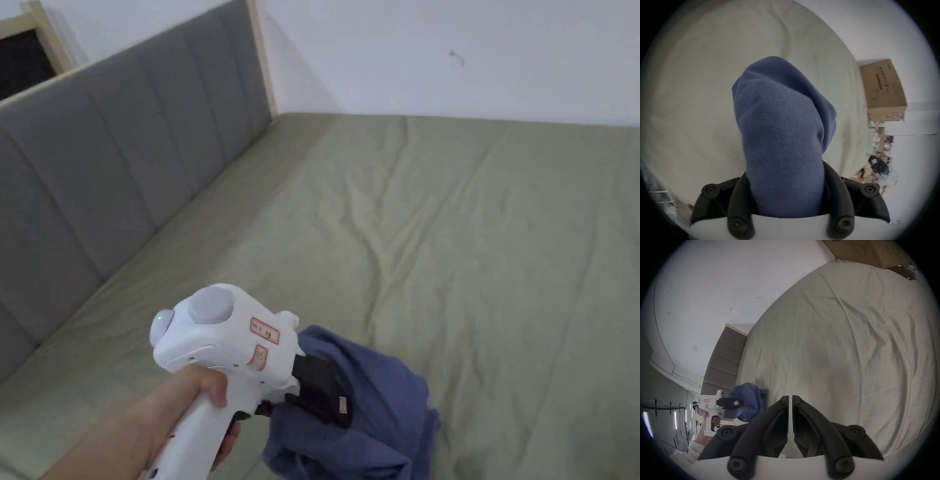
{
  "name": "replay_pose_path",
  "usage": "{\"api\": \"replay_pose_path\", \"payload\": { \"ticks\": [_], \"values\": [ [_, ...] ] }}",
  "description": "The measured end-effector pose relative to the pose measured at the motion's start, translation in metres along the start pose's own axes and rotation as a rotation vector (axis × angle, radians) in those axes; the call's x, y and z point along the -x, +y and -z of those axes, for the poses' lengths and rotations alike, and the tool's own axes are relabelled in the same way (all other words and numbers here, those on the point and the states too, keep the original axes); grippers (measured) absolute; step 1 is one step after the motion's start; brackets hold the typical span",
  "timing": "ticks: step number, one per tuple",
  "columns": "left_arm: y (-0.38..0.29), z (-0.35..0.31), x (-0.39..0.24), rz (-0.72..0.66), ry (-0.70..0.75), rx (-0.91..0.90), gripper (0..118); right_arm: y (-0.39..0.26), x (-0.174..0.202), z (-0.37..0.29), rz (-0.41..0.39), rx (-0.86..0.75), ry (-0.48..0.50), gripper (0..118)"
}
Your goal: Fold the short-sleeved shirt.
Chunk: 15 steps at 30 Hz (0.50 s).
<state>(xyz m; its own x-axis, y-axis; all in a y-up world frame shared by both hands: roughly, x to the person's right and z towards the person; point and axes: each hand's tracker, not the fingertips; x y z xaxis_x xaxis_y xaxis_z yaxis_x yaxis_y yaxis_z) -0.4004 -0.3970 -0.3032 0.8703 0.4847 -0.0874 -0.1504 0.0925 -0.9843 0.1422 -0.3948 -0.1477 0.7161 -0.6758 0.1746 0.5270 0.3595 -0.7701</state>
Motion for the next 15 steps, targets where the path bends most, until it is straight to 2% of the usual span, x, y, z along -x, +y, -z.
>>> {"api": "replay_pose_path", "payload": {
  "ticks": [6, 10, 15],
  "values": [
    [0.036, -0.061, 0.077, -0.039, 0.280, -0.035, 39, -0.007, 0.011, 0.053, -0.011, 0.081, -0.045, 5],
    [0.050, -0.079, 0.121, -0.067, 0.365, -0.037, 39, -0.012, 0.021, 0.083, -0.016, 0.130, -0.051, 5],
    [0.057, -0.078, 0.162, -0.121, 0.515, 0.002, 39, -0.014, 0.035, 0.106, -0.063, 0.164, -0.069, 5]
  ]
}}
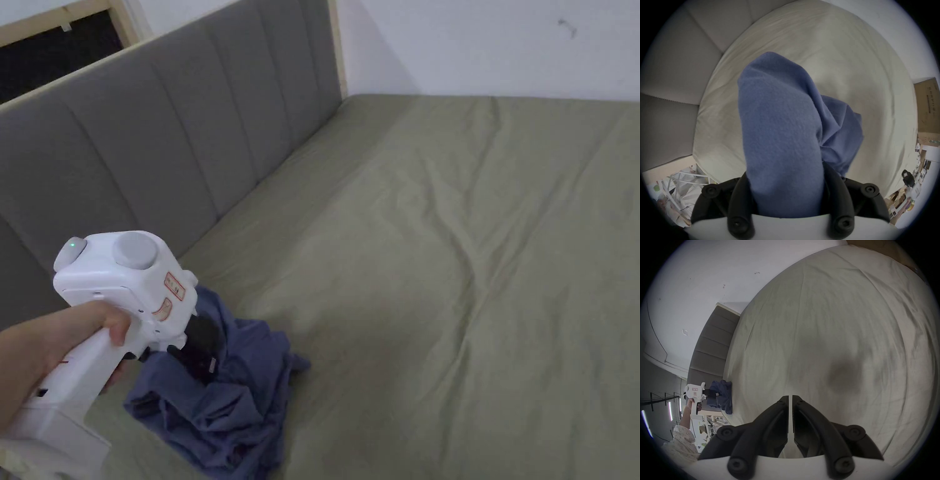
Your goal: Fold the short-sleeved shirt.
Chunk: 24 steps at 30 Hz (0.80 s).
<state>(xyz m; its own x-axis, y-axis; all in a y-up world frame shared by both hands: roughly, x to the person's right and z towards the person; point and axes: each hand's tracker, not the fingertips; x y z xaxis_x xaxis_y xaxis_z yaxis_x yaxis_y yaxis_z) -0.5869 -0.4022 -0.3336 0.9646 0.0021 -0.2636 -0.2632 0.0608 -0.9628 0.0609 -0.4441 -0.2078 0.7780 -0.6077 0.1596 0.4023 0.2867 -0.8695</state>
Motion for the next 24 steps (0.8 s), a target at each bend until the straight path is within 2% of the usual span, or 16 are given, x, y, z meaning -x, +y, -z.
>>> {"api": "replay_pose_path", "payload": {
  "ticks": [4, 5, 6, 7, 8, 11, 12, 15, 17, 21, 22, 23, 24],
  "values": [
    [-0.002, 0.015, 0.017, -0.057, -0.088, -0.017, 40, -0.001, 0.003, 0.002, -0.004, 0.001, -0.006, 5],
    [-0.004, 0.016, 0.018, -0.052, -0.081, -0.036, 61, -0.001, 0.003, 0.001, -0.002, 0.002, -0.006, 5],
    [-0.008, 0.013, 0.019, -0.058, -0.045, -0.092, 93, -0.001, 0.004, 0.000, -0.002, 0.002, -0.012, 5],
    [-0.010, 0.010, 0.023, -0.061, -0.040, -0.122, 114, -0.001, 0.005, -0.003, -0.006, 0.000, -0.020, 5],
    [-0.013, 0.001, 0.028, -0.069, -0.066, -0.164, 118, -0.001, 0.006, -0.007, -0.016, -0.003, -0.028, 5],
    [-0.017, -0.041, 0.057, -0.213, -0.153, -0.263, 113, 0.000, 0.006, -0.020, -0.027, -0.025, -0.033, 5],
    [-0.021, -0.058, 0.063, -0.202, -0.136, -0.302, 113, 0.000, 0.005, -0.025, -0.024, -0.032, -0.027, 5],
    [-0.038, -0.110, 0.064, -0.274, -0.089, -0.577, 113, -0.002, 0.008, -0.035, -0.032, -0.067, -0.022, 5],
    [-0.058, -0.136, 0.043, -0.214, -0.114, -0.746, 113, -0.004, 0.014, -0.042, -0.064, -0.110, -0.037, 5],
    [-0.107, -0.160, -0.039, -0.036, -0.107, -1.044, 116, -0.006, 0.034, -0.061, -0.224, -0.232, -0.127, 5],
    [-0.118, -0.161, -0.062, 0.004, -0.108, -1.079, 112, -0.006, 0.038, -0.068, -0.245, -0.271, -0.140, 5],
    [-0.128, -0.162, -0.082, 0.045, -0.104, -1.115, 97, -0.007, 0.042, -0.077, -0.267, -0.313, -0.142, 5],
    [-0.146, -0.161, -0.113, 0.097, -0.127, -1.148, 74, -0.007, 0.045, -0.087, -0.282, -0.355, -0.138, 5]
  ]
}}
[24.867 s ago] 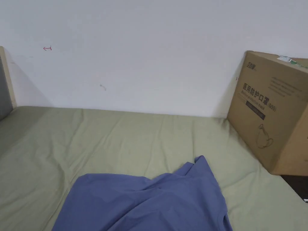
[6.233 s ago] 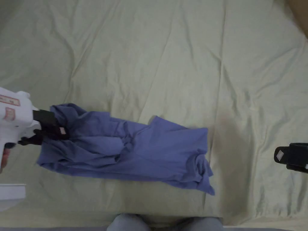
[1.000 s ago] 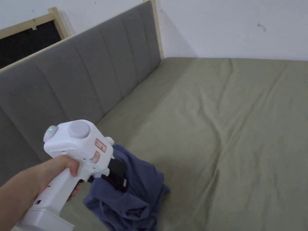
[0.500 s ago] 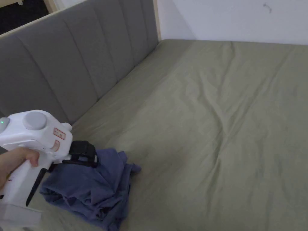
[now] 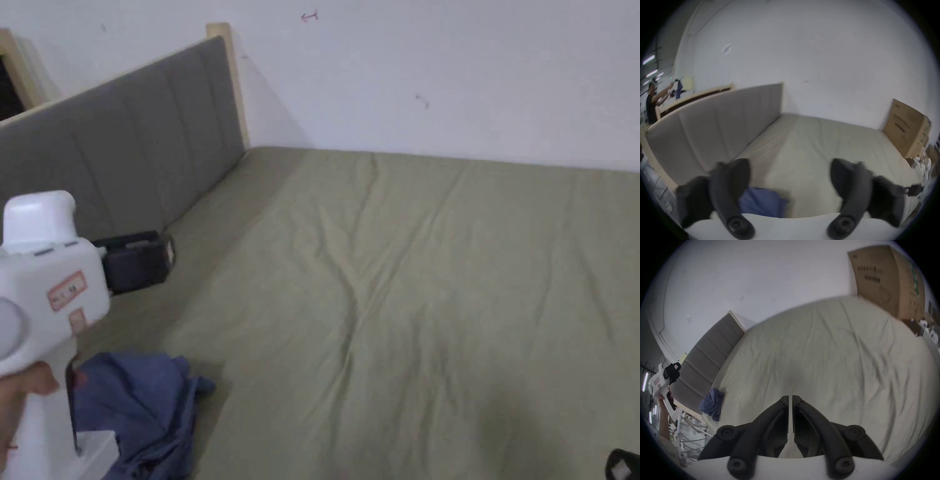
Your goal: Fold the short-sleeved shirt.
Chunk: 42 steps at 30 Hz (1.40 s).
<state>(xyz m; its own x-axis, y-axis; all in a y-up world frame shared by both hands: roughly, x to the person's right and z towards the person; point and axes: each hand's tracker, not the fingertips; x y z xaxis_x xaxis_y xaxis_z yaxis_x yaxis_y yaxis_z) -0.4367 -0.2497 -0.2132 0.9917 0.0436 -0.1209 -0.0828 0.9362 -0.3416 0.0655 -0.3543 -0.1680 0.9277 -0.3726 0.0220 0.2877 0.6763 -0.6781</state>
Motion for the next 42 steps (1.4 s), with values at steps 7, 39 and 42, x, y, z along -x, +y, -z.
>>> {"api": "replay_pose_path", "payload": {
  "ticks": [7, 39, 42],
  "values": [
    [-0.039, -0.062, -0.165, 0.028, -0.349, -0.122, 6, 0.016, 0.008, -0.082, -0.158, -0.355, -0.129, 5],
    [-0.021, -0.155, -0.290, 0.147, -0.263, -0.285, 118, 0.038, -0.022, -0.192, -0.322, -0.735, -0.289, 118],
    [-0.018, -0.158, -0.290, 0.146, -0.277, -0.283, 118, 0.048, -0.026, -0.191, -0.290, -0.733, -0.260, 118]
  ]
}}
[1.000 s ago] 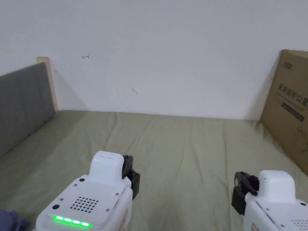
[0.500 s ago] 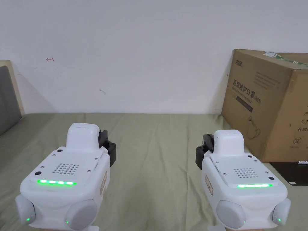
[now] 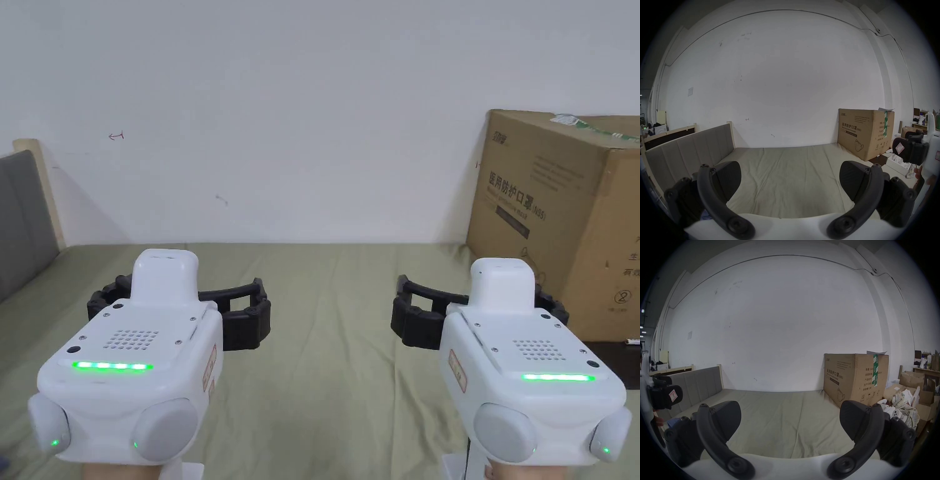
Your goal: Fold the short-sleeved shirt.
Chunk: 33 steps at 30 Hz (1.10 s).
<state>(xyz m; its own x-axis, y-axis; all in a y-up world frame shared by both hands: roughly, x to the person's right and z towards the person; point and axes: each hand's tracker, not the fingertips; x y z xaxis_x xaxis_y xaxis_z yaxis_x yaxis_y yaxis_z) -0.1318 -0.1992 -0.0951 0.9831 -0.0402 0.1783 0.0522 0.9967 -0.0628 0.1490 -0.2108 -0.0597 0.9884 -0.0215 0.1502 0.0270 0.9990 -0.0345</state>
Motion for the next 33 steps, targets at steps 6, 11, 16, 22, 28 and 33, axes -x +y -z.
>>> {"api": "replay_pose_path", "payload": {
  "ticks": [6, 11, 16, 22, 28, 33],
  "values": [
    [0.000, 0.000, -0.001, -0.029, 0.001, 0.013, 118, 0.002, -0.002, -0.002, -0.012, -0.012, -0.018, 118],
    [0.000, 0.000, -0.002, -0.017, 0.013, -0.003, 118, 0.002, -0.004, -0.004, -0.013, -0.009, -0.022, 118],
    [-0.001, 0.000, -0.004, -0.008, 0.016, 0.008, 118, 0.003, -0.004, -0.004, -0.011, -0.003, -0.021, 118],
    [-0.002, 0.001, -0.006, -0.012, 0.016, 0.022, 118, 0.004, -0.006, -0.006, -0.011, 0.001, -0.026, 118],
    [-0.001, 0.001, -0.008, -0.029, 0.011, 0.028, 118, 0.006, -0.010, -0.007, 0.036, 0.015, -0.019, 118],
    [0.001, 0.003, -0.010, -0.024, 0.008, 0.033, 118, 0.008, -0.011, -0.010, 0.054, 0.003, 0.005, 118]
  ]
}}
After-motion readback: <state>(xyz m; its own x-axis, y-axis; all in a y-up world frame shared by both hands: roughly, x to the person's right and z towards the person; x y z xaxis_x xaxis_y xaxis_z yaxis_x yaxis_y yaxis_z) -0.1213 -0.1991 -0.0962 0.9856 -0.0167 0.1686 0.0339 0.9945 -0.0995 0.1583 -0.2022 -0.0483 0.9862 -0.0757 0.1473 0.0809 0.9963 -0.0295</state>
